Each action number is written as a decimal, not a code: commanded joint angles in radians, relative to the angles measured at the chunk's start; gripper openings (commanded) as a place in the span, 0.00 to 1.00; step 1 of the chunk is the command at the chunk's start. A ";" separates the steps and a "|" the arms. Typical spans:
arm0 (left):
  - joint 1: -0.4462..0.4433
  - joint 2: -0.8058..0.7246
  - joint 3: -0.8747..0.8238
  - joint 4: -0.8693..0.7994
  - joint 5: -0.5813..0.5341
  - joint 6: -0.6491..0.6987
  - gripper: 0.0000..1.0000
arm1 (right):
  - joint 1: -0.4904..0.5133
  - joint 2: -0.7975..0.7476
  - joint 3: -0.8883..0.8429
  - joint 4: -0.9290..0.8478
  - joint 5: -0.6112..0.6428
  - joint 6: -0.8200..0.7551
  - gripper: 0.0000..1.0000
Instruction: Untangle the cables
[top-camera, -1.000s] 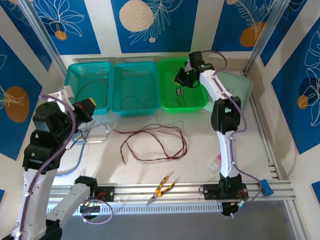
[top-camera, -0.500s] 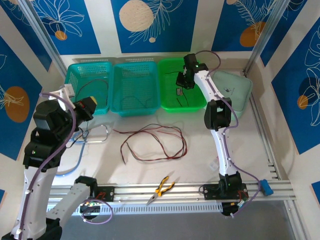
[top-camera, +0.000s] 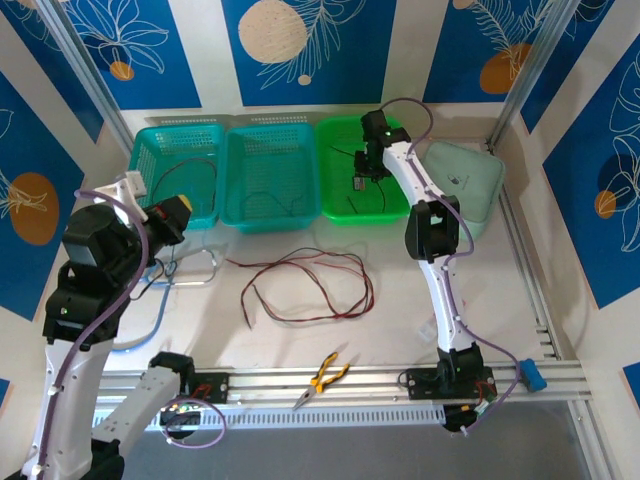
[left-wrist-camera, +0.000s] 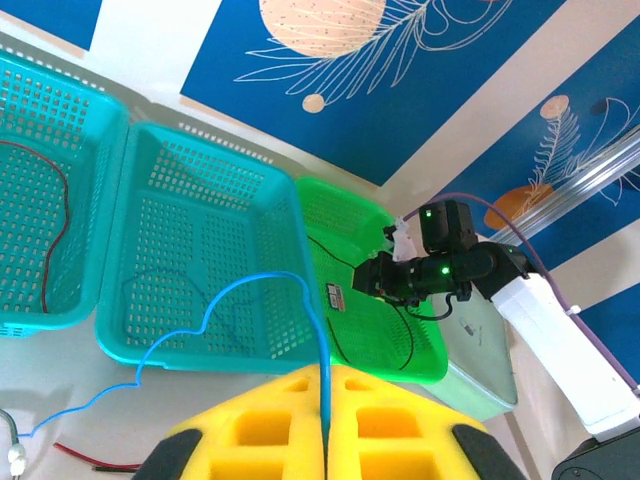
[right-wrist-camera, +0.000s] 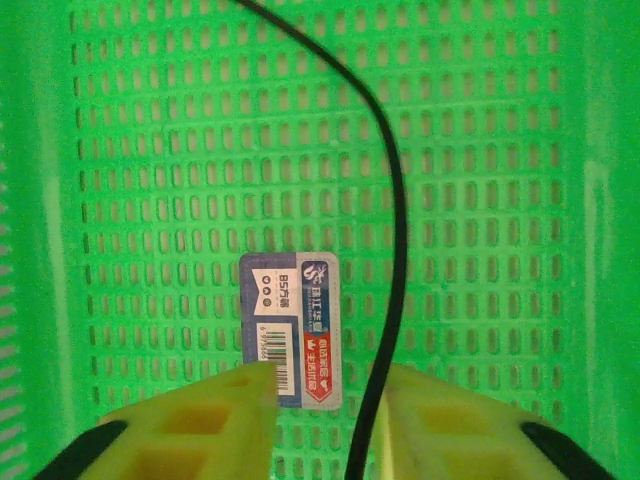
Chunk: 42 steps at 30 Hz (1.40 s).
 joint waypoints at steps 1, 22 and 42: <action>0.009 -0.008 -0.003 -0.002 0.022 -0.016 0.00 | -0.009 -0.031 0.032 -0.037 -0.023 -0.016 0.39; 0.008 0.105 0.092 0.083 0.104 -0.024 0.00 | 0.021 -0.493 -0.261 0.005 -0.017 -0.006 0.60; -0.138 0.416 0.305 0.371 0.008 0.016 0.00 | -0.002 -1.123 -0.906 0.088 -0.167 0.125 0.61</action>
